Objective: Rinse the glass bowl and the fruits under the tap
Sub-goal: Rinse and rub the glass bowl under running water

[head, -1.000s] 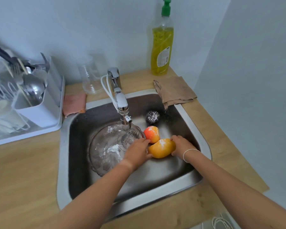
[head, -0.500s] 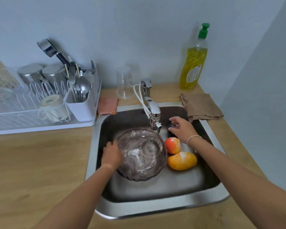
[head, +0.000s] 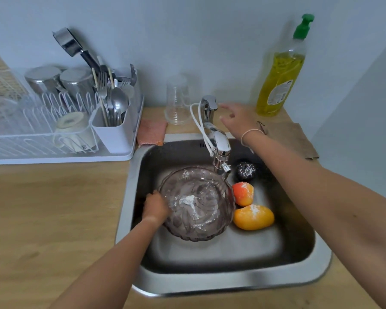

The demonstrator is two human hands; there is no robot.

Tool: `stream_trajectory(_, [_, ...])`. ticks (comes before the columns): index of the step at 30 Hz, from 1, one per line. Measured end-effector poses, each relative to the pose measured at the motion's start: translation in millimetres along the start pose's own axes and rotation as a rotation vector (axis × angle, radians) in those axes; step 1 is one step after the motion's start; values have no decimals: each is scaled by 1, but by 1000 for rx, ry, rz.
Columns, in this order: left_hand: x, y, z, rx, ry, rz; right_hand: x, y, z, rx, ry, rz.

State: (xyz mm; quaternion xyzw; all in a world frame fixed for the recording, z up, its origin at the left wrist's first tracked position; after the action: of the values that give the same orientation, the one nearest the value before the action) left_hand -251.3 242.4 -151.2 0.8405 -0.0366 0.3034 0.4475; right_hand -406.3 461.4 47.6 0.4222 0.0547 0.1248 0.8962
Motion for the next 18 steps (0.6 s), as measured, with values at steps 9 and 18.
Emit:
stream_trajectory(9, [-3, 3, 9, 439, -33, -31, -29, -7, 15, 208, 132, -14])
stream_trajectory(18, [-6, 1, 11, 615, -29, -24, -36, -8, 13, 339, 230, 4])
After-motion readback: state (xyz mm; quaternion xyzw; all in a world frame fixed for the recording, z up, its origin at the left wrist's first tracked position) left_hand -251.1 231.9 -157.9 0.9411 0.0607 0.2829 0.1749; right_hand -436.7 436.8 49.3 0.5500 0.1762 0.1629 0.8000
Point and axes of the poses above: each hand's wrist, its own x-axis away from the middle knuckle, its own y-axis out of the back of the hand, z = x × y, the point moved 9 cm from there along -x, towards the middle knuckle, and after that the axes turned 12 degrees about z, right-handed, at the moved point
